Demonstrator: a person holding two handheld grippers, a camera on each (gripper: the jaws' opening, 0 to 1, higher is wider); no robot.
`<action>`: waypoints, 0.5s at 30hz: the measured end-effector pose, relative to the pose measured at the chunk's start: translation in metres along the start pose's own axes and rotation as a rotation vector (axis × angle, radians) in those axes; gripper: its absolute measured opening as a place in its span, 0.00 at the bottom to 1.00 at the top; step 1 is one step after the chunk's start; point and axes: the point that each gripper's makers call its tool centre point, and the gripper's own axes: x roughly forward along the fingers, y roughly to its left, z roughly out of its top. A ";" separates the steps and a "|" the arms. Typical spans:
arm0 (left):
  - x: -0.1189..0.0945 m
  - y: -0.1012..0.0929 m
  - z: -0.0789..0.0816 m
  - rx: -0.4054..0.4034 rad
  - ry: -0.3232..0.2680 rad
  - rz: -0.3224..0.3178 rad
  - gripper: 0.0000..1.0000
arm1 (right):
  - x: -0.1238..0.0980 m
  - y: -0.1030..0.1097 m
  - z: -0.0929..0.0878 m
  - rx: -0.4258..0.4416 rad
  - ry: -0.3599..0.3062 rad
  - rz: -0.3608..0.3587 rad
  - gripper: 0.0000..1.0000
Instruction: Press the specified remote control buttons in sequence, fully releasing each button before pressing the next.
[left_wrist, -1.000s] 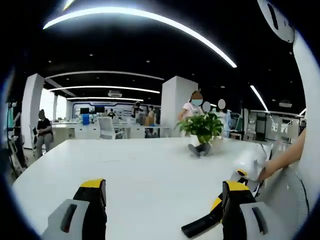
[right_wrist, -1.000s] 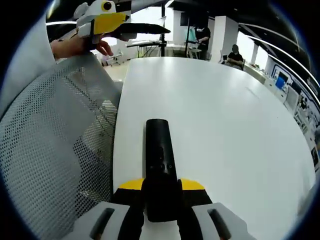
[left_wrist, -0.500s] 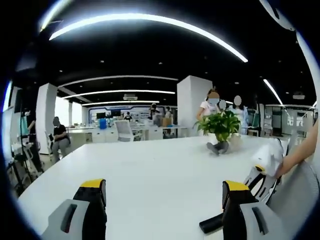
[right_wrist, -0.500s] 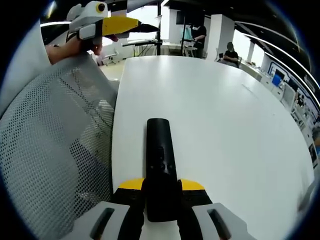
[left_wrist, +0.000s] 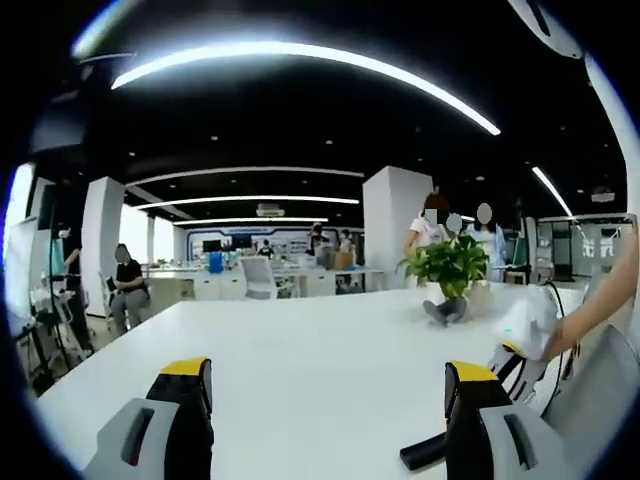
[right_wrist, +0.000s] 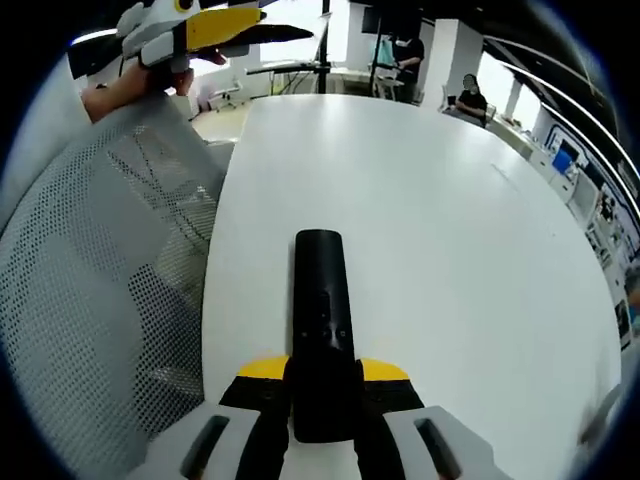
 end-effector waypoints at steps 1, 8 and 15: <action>0.000 0.000 0.000 -0.003 -0.001 0.000 1.00 | 0.001 -0.002 0.000 0.000 0.000 0.001 0.21; 0.001 -0.001 0.000 0.000 0.001 -0.003 1.00 | 0.004 -0.017 0.004 -0.010 0.020 0.029 0.21; 0.001 0.002 -0.004 0.013 0.021 0.013 1.00 | 0.007 -0.034 0.005 -0.025 0.040 0.042 0.21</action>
